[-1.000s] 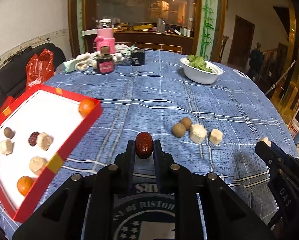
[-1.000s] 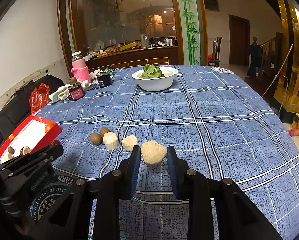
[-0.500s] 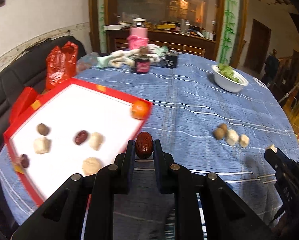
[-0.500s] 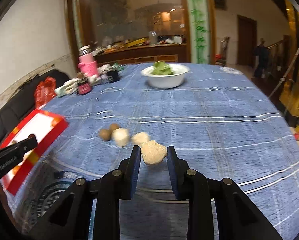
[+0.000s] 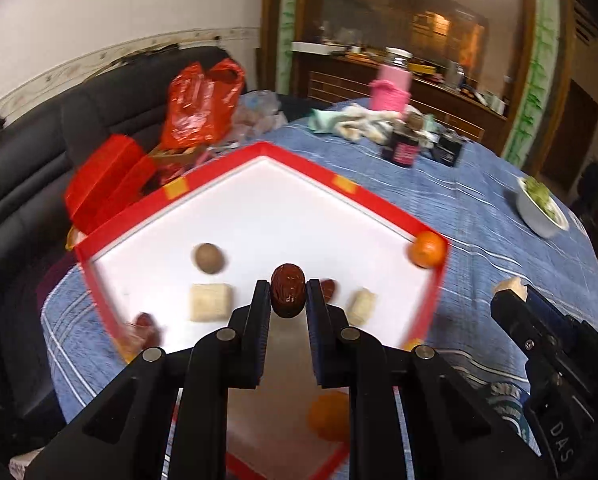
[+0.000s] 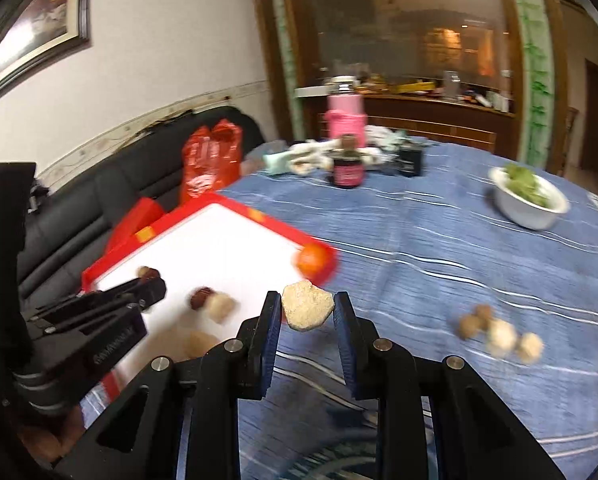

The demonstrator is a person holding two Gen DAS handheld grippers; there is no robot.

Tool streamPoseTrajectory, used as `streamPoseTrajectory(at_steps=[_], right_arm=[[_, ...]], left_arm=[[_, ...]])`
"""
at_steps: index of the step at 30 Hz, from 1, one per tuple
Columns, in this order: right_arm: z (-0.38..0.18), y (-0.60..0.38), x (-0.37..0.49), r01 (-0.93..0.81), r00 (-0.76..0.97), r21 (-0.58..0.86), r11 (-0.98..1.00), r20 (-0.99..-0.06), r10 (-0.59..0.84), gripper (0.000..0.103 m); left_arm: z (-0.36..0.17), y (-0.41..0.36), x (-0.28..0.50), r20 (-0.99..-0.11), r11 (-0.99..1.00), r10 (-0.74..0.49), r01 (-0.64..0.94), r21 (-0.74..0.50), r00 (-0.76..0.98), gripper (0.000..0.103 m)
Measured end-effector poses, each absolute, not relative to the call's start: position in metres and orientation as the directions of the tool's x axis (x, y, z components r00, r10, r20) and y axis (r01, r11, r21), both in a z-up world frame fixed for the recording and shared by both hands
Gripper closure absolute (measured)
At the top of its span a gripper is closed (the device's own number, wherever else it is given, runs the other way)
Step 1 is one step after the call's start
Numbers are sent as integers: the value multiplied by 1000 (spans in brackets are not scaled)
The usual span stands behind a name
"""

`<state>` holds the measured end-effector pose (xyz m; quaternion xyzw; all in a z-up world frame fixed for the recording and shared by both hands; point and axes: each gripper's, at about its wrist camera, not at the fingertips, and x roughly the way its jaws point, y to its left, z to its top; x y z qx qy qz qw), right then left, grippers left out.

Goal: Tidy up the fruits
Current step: 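Carry the tan cake and the red date over the tray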

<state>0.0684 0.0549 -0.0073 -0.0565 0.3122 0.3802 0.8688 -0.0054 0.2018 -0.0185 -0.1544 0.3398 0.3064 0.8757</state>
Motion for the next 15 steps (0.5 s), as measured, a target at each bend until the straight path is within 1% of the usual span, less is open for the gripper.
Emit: streamPoseTrajectory(at_steps=[7,15], right_arm=[[-9,98,62,-752,456,138,645,-597,660,76],[-19,134,66,-775,413,146,615,-619,668,77]], left_arm=[[-26,239,-15,-707,705,462,-706,-74,536,87],[-33,258,-10,-727,695,466,-717,-51,504,87]])
